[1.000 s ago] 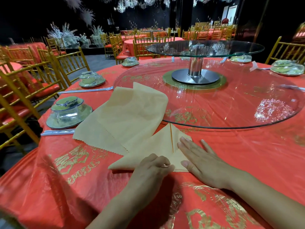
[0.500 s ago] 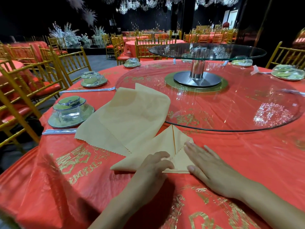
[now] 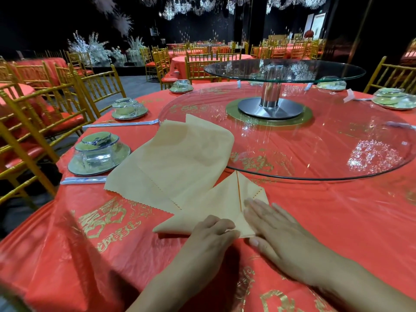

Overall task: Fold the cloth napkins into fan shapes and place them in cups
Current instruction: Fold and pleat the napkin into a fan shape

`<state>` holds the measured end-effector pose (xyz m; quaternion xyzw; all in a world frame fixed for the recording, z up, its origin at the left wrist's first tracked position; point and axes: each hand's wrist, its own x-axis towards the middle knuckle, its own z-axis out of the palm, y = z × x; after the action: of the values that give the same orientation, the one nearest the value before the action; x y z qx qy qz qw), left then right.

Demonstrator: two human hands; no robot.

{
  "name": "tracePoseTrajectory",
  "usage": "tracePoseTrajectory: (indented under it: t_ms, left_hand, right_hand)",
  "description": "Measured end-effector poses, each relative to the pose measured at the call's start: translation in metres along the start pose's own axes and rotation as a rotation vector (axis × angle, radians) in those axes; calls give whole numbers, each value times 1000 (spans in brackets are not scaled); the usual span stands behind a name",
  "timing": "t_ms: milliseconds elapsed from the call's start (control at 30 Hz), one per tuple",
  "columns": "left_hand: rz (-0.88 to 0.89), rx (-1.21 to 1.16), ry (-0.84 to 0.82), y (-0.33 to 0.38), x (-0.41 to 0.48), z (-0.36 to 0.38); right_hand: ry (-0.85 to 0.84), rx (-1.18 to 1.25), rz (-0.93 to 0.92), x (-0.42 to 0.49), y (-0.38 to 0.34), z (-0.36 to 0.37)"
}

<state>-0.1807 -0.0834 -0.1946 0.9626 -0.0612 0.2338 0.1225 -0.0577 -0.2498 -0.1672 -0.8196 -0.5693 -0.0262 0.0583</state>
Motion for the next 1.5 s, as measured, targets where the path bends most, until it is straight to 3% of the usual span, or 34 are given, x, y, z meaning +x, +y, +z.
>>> tracePoseTrajectory:
  t_ms: [100,200,300,367,467,500,567,667,767,933,1000,1100,1200,1267,1400,1500]
  left_hand:
    - [28,40,-5,-1,-2,-2]
    - [40,61,-18,-1,-5,-1]
    - [25,143,26,0,-10,-6]
    - [-64,65,121,-6,-11,-17]
    - [-372,77,202,-30,-18,-39]
    - [-491,146,160,-36,-19,-46]
    - [-735,230,-103,-40,-17,-57]
    - [-842,228,-274,-41,-6,-57]
    - [-896,99,-295,-43,6,-56]
    - [-929,-122,-279,-47,10,-60]
    - [-970,-334,-110,-46,8,-60]
    - [-1040,-979,258,-35,1,-63]
    - [-913,-1286,430,-11,-1,-57]
    - [-753,-1217,385,8,1,-46]
    - [-664,-574,258,13,8,-13]
    - [-522,-252,160,15,18,0]
  right_hand:
    - [-50,-52,3,-8,-15,8]
    - [-122,124,-31,-9,-16,11]
    - [-191,98,-60,-9,-18,3]
    - [-156,44,-31,-9,-18,3]
    - [-173,-89,62,-11,-19,9]
    - [-174,-94,68,-10,-20,8]
    - [-166,-96,62,-10,-23,8]
    - [-157,-51,34,-6,-27,0]
    - [-82,-35,-19,-6,-29,0]
    - [-165,15,-43,-4,-28,-1]
    - [-171,18,-49,-4,-27,1]
    - [-176,56,-36,-5,-26,3]
    - [-145,99,-18,-3,-24,3]
    - [-125,147,1,-1,-22,2]
    - [-65,189,8,4,-20,-1]
    - [-53,280,19,9,-18,-2]
